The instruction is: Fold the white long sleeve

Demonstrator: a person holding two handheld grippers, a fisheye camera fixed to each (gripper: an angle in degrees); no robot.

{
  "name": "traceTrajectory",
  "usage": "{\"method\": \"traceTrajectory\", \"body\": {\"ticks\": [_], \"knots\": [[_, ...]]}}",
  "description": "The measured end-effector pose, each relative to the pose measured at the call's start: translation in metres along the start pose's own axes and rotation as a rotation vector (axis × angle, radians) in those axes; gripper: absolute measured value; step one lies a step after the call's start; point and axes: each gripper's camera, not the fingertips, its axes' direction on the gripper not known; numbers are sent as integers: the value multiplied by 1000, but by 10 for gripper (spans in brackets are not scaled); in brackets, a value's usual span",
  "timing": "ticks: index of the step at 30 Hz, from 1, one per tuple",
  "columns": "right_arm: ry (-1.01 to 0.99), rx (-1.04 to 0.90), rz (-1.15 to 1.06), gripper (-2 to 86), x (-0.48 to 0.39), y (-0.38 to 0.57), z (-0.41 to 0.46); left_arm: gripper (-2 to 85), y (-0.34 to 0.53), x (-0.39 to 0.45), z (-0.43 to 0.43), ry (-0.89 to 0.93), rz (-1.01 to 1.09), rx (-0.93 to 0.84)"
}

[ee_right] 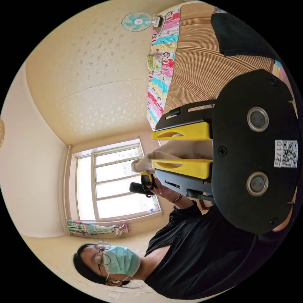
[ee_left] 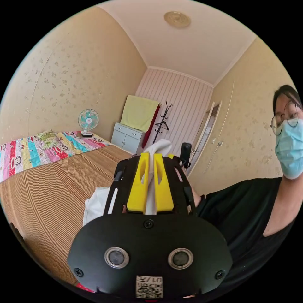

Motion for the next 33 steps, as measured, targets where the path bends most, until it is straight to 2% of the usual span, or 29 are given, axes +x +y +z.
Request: {"method": "traceTrajectory", "body": {"ticks": [3,5,9,11,18,22,25,28,32,33], "knots": [[160,43,70,123,-33,43,-29,1,-27,3,-13,22,-6,46],[231,35,160,144,-56,91,-28,-2,-38,16,-12,-33,15,66],[31,35,317,164,-73,167,-10,-2,-52,27,-19,-31,3,156],[-99,72,363,174,-89,188,-1,-2,-65,43,-27,-85,31,209],[-71,40,321,185,-138,114,35,1,-106,89,-35,-230,84,296],[113,75,209,192,-186,65,53,0,-124,110,-38,-352,68,366],[322,0,107,181,-218,43,75,-1,-134,116,-49,-370,51,416],[667,-120,141,83,-222,31,91,0,-144,116,-70,-334,49,434],[980,58,103,44,-208,-1,48,3,-159,110,-112,-313,109,376],[1004,75,97,43,-203,-9,42,3,-161,107,-117,-309,107,354]]}}
